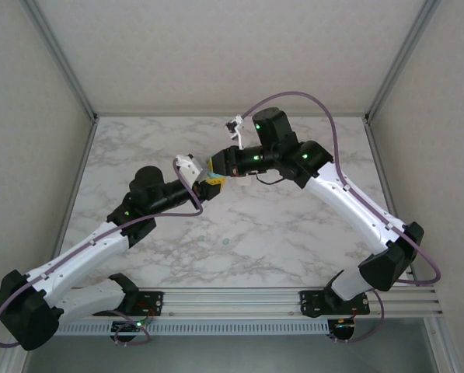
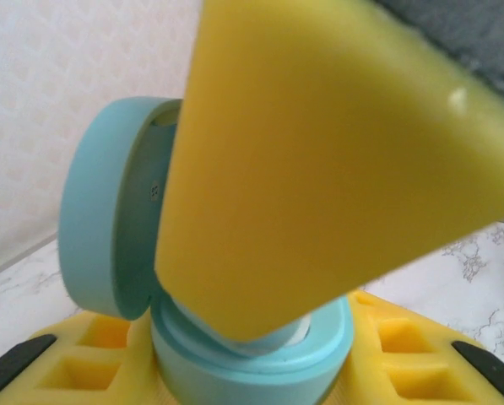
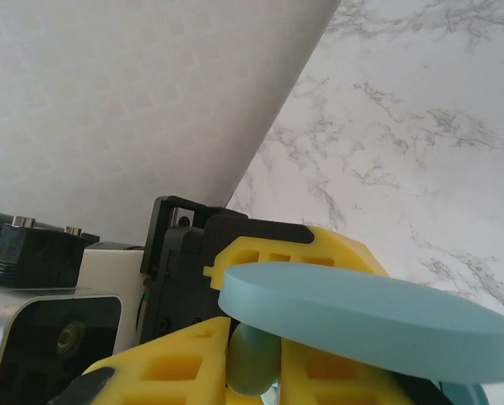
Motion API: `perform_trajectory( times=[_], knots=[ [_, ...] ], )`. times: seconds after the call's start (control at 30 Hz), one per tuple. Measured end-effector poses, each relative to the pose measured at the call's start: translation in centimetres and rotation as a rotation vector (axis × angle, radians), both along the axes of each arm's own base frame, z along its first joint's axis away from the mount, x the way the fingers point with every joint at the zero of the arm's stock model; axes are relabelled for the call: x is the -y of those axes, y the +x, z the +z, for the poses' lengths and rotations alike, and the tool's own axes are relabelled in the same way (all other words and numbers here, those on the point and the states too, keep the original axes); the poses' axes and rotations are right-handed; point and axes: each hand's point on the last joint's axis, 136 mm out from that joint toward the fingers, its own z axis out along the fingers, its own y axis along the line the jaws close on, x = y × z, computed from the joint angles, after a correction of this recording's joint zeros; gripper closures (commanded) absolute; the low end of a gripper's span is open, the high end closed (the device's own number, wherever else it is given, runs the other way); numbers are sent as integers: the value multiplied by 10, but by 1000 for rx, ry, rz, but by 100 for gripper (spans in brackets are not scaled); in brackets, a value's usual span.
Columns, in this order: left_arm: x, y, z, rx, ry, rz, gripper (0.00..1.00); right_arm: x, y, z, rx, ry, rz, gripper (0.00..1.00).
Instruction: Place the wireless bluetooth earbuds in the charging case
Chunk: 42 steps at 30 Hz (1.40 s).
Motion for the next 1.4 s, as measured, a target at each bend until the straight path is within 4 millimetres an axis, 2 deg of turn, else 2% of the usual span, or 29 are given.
perform_trajectory(
  times=[1.03,1.4],
  knots=[
    [1,0,5,4,-23,-2,91,7,1,5,35,-70,-35,67],
    [1,0,6,3,-25,-2,91,9,4,15,59,-61,-52,64]
  ],
)
